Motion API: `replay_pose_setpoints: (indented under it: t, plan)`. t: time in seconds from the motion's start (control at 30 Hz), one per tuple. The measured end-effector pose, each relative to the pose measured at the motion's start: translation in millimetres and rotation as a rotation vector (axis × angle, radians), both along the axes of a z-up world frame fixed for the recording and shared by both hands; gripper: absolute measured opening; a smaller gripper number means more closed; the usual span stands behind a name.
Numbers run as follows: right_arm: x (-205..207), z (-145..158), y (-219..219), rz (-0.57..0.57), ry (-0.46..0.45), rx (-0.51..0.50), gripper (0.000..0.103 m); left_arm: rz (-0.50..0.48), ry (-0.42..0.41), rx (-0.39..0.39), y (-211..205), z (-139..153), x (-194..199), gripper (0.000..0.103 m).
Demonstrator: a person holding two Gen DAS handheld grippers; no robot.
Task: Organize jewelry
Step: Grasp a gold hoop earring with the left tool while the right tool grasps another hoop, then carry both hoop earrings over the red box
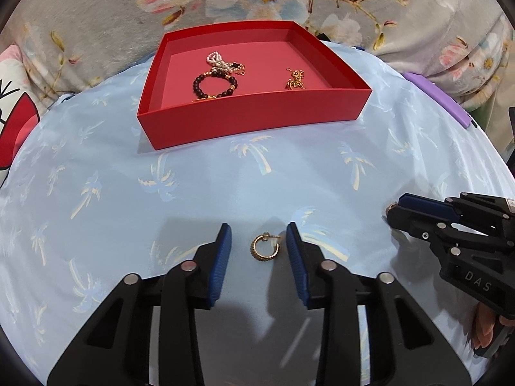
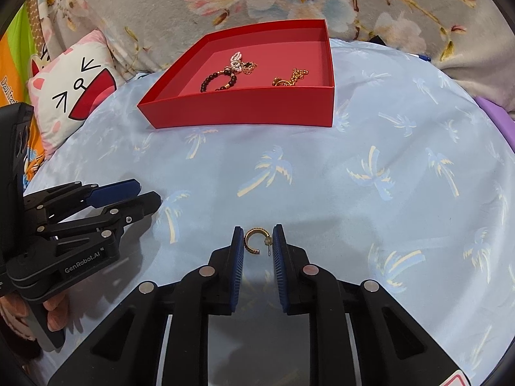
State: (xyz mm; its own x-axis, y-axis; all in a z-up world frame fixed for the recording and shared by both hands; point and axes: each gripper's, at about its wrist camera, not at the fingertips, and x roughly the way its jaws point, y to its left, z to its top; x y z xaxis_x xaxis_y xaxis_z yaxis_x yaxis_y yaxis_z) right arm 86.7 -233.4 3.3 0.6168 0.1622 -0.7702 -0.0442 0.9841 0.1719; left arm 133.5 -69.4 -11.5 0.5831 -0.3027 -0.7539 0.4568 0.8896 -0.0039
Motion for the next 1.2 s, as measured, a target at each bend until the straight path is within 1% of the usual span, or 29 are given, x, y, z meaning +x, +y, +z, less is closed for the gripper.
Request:
replay_pose_setpoints:
  t: [0.17, 0.23, 0.9, 1.07, 1.2]
  plan:
    - [0.0, -0.1, 0.2, 0.000, 0.000, -0.001, 0.017, -0.005, 0.001, -0.004, -0.1, 0.3, 0.0, 0.018]
    - [0.0, -0.2, 0.3, 0.000, 0.000, -0.001, 0.017, -0.007, 0.001, -0.005, -0.4, 0.6, -0.4, 0.016]
    - [-5.5, 3.0, -2.2, -0.007, -0.026, 0.004, 0.017, 0.014, -0.001, -0.041, 6.9, 5.6, 0.8, 0.016]
    - [-4.3, 11.7, -1.0, -0.009, -0.042, 0.006, 0.017, 0.023, -0.012, -0.046, 9.7, 11.5, 1.0, 0.016]
    - [-0.2, 19.9, 2.1, -0.008, -0.055, -0.011, 0.017, 0.036, -0.028, -0.056, 14.1, 19.4, 3.8, 0.016]
